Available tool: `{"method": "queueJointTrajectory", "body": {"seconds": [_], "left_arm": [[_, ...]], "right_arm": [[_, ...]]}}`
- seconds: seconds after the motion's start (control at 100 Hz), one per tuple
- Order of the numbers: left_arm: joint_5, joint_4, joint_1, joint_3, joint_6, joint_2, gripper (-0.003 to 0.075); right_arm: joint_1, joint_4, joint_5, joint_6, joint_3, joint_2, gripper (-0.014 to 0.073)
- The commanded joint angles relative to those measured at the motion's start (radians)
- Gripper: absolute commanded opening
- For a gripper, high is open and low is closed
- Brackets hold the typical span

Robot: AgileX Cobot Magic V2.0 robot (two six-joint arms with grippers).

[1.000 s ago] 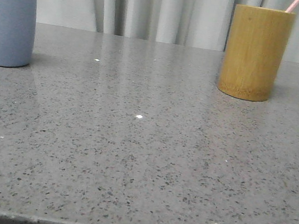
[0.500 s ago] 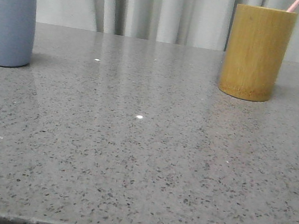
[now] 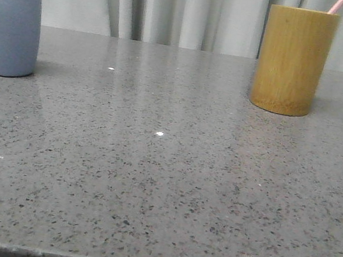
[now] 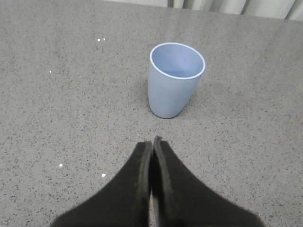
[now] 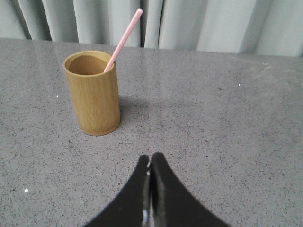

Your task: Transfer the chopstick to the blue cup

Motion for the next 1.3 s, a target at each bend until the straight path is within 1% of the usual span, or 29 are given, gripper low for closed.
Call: {"method": "queueJointTrajectory", "body": {"seconds": [0.0,0.21,0.27,0.32,0.35,0.39,0.43,0.44,0.46,0.47,0.48,0.51,0.52,0.56,0.59,0.61,0.66,0.72,0.89,0.98,1.16,1.29], "left_arm": [[-0.055,-0.013,0.002,-0.035,0.002,0.029,-0.0019],[-0.054,-0.013,0.002,-0.035,0.005,0.042,-0.0017],[-0.052,-0.018,0.002,-0.035,0.028,0.042,0.0003],[-0.052,-0.021,0.002,-0.035,0.04,0.042,0.005],[-0.052,-0.028,0.002,-0.035,0.049,0.042,0.0104],[-0.047,-0.032,0.002,-0.035,0.051,0.042,0.0171],[-0.042,-0.034,0.002,-0.035,0.051,0.042,0.0275],[-0.042,-0.034,0.002,-0.035,0.051,0.042,0.0313],[-0.039,-0.035,0.002,-0.035,0.051,0.042,0.0353],[-0.037,-0.035,0.002,-0.035,0.051,0.042,0.0392],[-0.037,-0.037,0.002,-0.035,0.051,0.042,0.0411],[-0.037,-0.036,0.002,-0.035,0.051,0.042,0.0501],[-0.037,-0.036,0.002,-0.035,0.051,0.042,0.0517],[-0.041,-0.036,0.002,-0.035,0.051,0.042,0.0598],[-0.043,-0.036,0.002,-0.035,0.051,0.042,0.0634],[-0.045,-0.036,0.002,-0.035,0.051,0.042,0.0652],[-0.045,-0.036,0.002,-0.035,0.051,0.042,0.0664],[-0.051,-0.036,0.002,-0.035,0.051,0.042,0.0657],[-0.133,-0.035,0.002,-0.062,0.055,0.094,0.0639],[-0.135,-0.035,0.002,-0.114,0.074,0.185,0.0639],[-0.133,-0.033,0.002,-0.267,0.077,0.409,0.0639],[-0.101,-0.033,0.002,-0.381,0.08,0.562,0.0639]], "right_arm": [[-0.003,0.007,-0.053,-0.003,-0.034,0.024,-0.0068],[-0.003,0.007,-0.048,-0.003,-0.034,0.024,-0.0059],[-0.003,0.007,-0.048,-0.003,-0.034,0.024,-0.0016],[-0.003,0.007,-0.048,-0.003,-0.034,0.024,0.0043],[-0.003,0.007,-0.048,-0.003,-0.034,0.024,0.0086],[-0.003,0.007,-0.05,-0.003,-0.034,0.024,0.0165],[-0.003,0.007,-0.055,-0.003,-0.034,0.024,0.0257],[-0.003,0.007,-0.056,-0.003,-0.034,0.024,0.0273],[-0.003,0.007,-0.057,-0.003,-0.034,0.024,0.0323],[-0.003,0.007,-0.057,-0.003,-0.034,0.024,0.0339],[-0.003,0.007,-0.058,-0.003,-0.034,0.024,0.0372],[-0.003,0.007,-0.058,-0.003,-0.034,0.024,0.0435],[-0.003,0.007,-0.058,-0.003,-0.034,0.024,0.0463],[-0.003,0.007,-0.058,-0.003,-0.034,0.024,0.0526],[-0.003,0.007,-0.058,-0.003,-0.034,0.024,0.0573],[-0.003,0.007,-0.058,-0.003,-0.034,0.024,0.0587],[-0.003,0.007,-0.058,-0.003,-0.034,0.024,0.0615],[-0.003,0.007,-0.058,-0.003,-0.034,0.024,0.0614],[-0.003,0.007,-0.06,-0.003,-0.034,0.024,0.0614],[-0.003,0.007,-0.062,-0.003,-0.034,0.024,0.0614],[-0.003,0.007,-0.057,-0.003,-0.034,0.024,0.0614],[-0.003,0.007,-0.043,-0.003,-0.034,0.024,0.0614]]}}
